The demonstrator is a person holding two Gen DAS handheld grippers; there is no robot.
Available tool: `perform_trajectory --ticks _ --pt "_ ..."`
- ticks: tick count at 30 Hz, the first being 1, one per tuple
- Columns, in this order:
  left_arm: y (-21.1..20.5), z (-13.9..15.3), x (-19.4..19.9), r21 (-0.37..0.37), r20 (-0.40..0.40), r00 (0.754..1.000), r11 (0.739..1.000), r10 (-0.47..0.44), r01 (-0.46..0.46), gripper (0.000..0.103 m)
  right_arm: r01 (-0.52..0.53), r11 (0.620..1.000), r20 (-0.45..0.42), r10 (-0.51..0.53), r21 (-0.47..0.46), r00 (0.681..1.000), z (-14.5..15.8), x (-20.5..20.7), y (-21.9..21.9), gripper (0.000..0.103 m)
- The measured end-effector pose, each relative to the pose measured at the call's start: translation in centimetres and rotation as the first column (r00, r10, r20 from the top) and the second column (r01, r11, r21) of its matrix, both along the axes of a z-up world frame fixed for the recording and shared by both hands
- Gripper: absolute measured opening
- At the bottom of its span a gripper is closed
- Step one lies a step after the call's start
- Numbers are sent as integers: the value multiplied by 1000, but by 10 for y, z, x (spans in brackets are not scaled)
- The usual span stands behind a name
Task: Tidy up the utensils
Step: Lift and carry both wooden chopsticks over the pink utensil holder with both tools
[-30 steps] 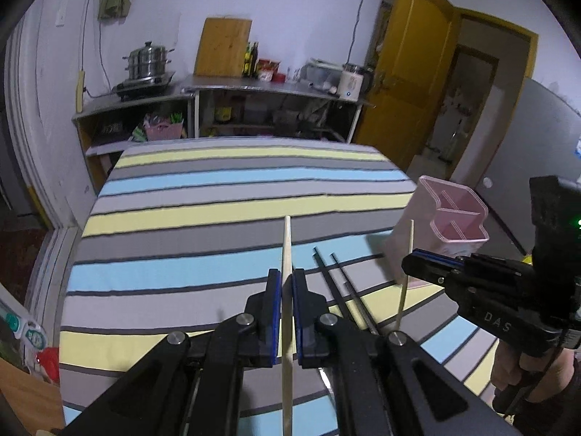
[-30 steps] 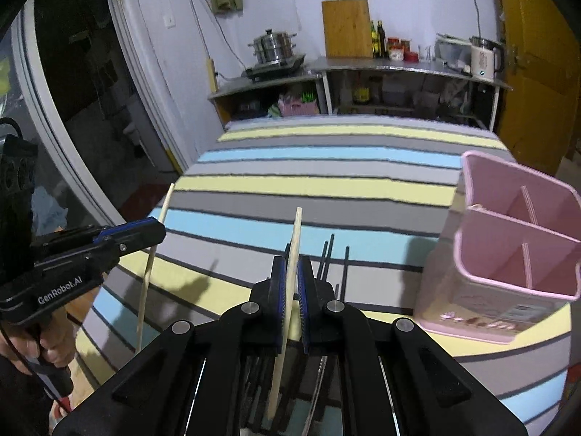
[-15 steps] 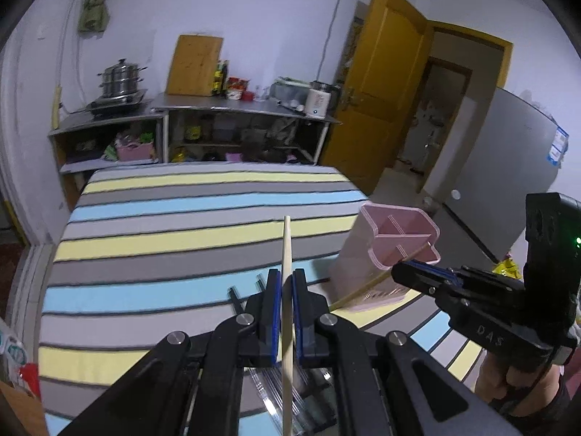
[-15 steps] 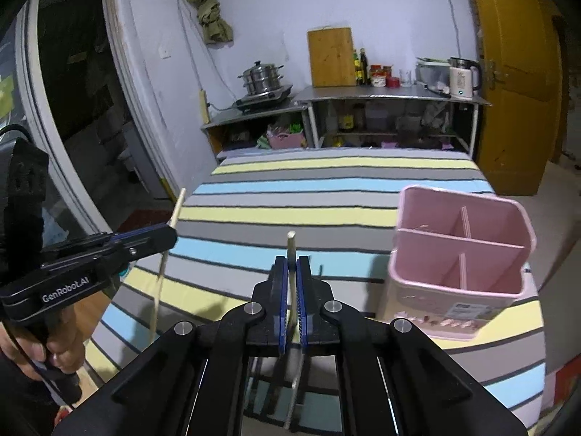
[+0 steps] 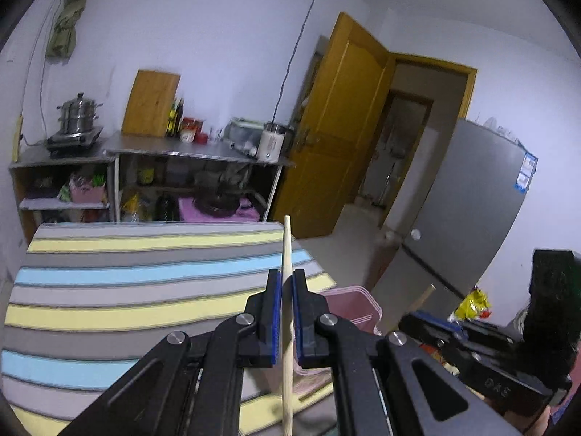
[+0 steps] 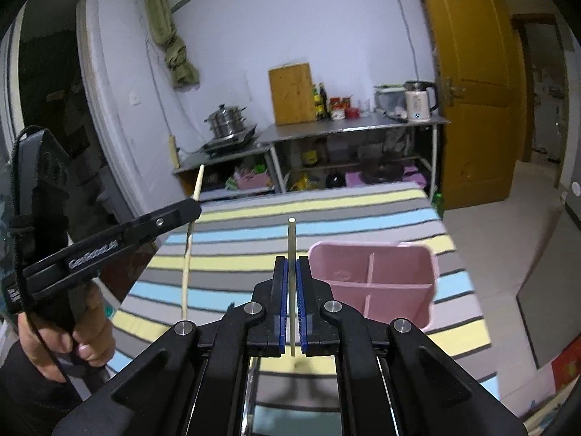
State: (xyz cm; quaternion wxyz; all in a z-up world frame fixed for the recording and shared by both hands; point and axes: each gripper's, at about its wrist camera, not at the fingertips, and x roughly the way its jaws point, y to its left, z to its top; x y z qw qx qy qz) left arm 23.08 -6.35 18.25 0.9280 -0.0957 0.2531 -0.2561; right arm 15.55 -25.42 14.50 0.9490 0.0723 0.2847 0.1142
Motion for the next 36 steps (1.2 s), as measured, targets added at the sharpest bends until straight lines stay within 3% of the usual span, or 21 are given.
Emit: perform_trajectory --ticks 9,17,27,36 --pt "-42 12 51 -72 39 999 997 3 0 6 53 999 59 -53 8 997 29 7 -27 5" --pt "-66 -10 83 -94 60 998 996 6 0 6 72 997 56 -74 28 996 23 28 -41 5" --pt "-77 -53 81 -48 100 995 999 -21 26 6 72 996 -17 -71 42 997 -15 46 -46 5" --pt "-79 -49 66 -19 124 990 998 -60 63 6 86 995 -37 -84 45 996 -24 42 -50 5"
